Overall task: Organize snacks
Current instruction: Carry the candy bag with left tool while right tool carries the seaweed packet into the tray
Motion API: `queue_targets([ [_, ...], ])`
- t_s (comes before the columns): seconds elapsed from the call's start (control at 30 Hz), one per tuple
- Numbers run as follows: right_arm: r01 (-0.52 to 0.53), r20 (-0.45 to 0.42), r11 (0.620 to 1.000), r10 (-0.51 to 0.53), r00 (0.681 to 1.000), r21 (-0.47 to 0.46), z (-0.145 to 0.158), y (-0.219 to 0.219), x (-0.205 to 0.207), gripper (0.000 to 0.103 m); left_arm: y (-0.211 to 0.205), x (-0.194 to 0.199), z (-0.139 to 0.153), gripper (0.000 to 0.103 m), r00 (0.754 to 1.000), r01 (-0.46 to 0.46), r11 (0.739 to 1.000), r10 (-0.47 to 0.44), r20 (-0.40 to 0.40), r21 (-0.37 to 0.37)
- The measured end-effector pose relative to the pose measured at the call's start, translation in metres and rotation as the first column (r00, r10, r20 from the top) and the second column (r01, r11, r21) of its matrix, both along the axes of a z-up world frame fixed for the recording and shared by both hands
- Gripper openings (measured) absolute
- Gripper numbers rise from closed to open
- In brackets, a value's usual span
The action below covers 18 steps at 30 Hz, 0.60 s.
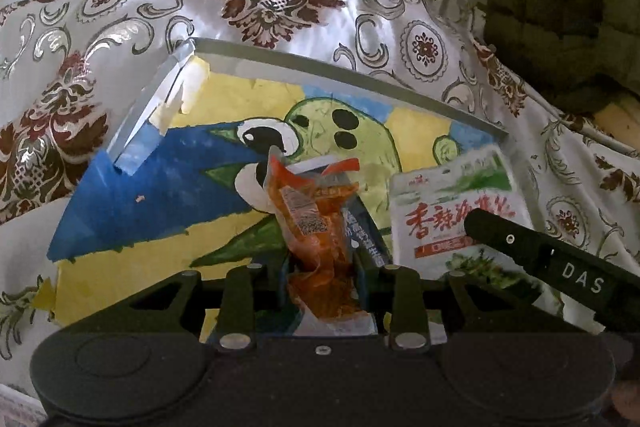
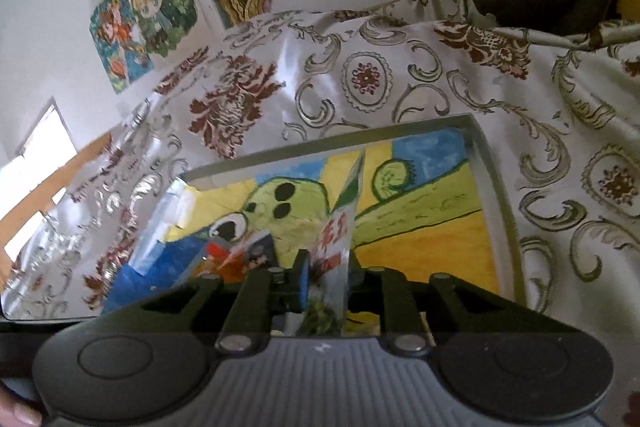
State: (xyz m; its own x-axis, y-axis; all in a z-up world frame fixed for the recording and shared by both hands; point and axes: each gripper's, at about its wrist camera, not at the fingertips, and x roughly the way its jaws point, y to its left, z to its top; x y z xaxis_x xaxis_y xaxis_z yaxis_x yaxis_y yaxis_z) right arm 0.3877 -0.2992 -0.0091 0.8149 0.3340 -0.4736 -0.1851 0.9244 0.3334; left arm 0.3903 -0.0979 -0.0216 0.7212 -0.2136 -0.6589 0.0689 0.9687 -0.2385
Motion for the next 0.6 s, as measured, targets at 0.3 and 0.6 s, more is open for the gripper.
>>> queue_targets([
  [0.3, 0.023, 0.014, 0.996, -0.022, 1.000, -0.088, 0.014, -0.004, -0.006, 0.076, -0.002, -0.007, 0.011, 0.060, 0.999, -0.035, 0.999, 0.035, 0.007, 0.018],
  [0.6, 0.039, 0.102, 0.991, -0.026, 0.994, -0.129, 0.042, -0.009, -0.035, 0.095, 0.003, -0.042, 0.043, 0.091, 0.989, -0.076, 0.995, 0.066, 0.131, 0.070],
])
